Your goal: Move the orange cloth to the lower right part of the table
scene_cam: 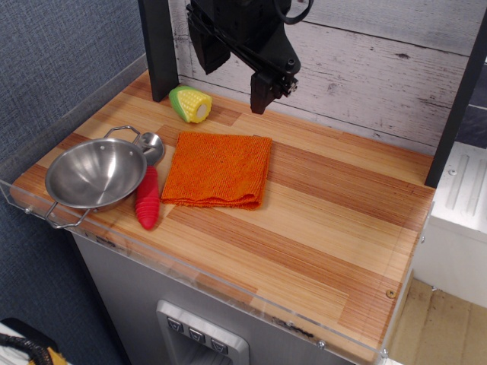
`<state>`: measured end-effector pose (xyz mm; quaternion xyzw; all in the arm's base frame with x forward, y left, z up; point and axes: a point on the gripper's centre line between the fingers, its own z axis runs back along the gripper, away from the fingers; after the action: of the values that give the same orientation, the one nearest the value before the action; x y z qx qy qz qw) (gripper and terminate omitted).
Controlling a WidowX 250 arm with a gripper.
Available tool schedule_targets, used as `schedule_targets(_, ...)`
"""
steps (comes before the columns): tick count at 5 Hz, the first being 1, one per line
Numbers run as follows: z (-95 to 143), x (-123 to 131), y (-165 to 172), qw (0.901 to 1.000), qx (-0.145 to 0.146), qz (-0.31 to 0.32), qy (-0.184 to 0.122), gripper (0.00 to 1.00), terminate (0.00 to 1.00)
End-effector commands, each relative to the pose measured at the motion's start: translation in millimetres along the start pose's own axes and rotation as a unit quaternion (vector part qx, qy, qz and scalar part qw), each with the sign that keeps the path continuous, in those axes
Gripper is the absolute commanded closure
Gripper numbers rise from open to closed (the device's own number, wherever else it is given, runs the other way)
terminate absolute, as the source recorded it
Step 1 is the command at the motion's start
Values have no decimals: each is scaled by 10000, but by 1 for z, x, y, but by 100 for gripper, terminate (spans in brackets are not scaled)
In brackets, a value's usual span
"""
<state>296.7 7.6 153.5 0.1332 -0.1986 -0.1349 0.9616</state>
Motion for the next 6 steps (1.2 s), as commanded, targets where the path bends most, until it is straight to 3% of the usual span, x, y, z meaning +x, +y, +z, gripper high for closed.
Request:
schedule_targets(1, 0, 0, 0, 10000, 0, 0, 0, 0, 0)
schedule_targets(2, 5, -1, 15, 9979, -118, 639, -25, 0, 0)
schedule_targets(6, 2, -3, 58, 9872, 20, 1593, 8, 0, 0)
